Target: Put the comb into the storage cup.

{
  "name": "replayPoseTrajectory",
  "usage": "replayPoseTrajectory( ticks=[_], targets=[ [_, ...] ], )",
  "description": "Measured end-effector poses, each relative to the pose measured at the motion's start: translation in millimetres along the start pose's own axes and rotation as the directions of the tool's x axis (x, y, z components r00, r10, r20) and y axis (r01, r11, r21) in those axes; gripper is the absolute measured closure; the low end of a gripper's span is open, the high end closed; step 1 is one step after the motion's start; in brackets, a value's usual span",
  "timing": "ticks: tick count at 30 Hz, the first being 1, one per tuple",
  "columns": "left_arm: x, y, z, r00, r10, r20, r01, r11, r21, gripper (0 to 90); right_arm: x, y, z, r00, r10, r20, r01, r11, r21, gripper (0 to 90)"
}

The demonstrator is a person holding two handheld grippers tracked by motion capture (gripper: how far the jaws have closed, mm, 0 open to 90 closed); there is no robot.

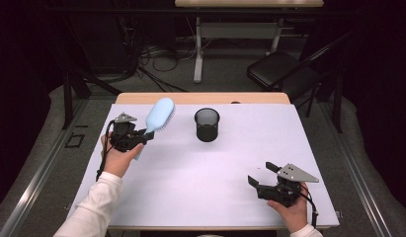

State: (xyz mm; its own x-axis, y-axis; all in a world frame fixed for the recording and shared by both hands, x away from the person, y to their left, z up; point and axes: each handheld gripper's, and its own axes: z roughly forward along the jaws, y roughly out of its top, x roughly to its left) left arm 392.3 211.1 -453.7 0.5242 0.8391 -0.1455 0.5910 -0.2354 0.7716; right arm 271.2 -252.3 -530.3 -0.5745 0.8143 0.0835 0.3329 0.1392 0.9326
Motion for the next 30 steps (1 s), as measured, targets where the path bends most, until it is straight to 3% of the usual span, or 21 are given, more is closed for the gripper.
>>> replayPoseTrajectory(
  ticks=[6,21,30],
  targets=[
    [-8.1,4.8,-6.0,0.9999,0.008,0.012,-0.007,0.9983,-0.058,69.4,0.0,-0.1,-0.1,1.0000,-0.001,0.002,0.001,1.000,0.000,15.1],
    [-25.2,10.0,-8.7,0.9983,0.042,0.039,-0.036,0.9885,-0.147,69.4,-0.7,-0.2,-0.2,1.0000,-0.004,0.005,0.004,1.000,0.001,15.1],
    [-40.1,10.8,-6.5,0.9969,0.068,0.040,-0.058,0.9748,-0.215,69.4,-0.7,-0.3,-0.4,1.0000,-0.004,0.005,0.004,1.000,0.000,15.1]
  ],
)
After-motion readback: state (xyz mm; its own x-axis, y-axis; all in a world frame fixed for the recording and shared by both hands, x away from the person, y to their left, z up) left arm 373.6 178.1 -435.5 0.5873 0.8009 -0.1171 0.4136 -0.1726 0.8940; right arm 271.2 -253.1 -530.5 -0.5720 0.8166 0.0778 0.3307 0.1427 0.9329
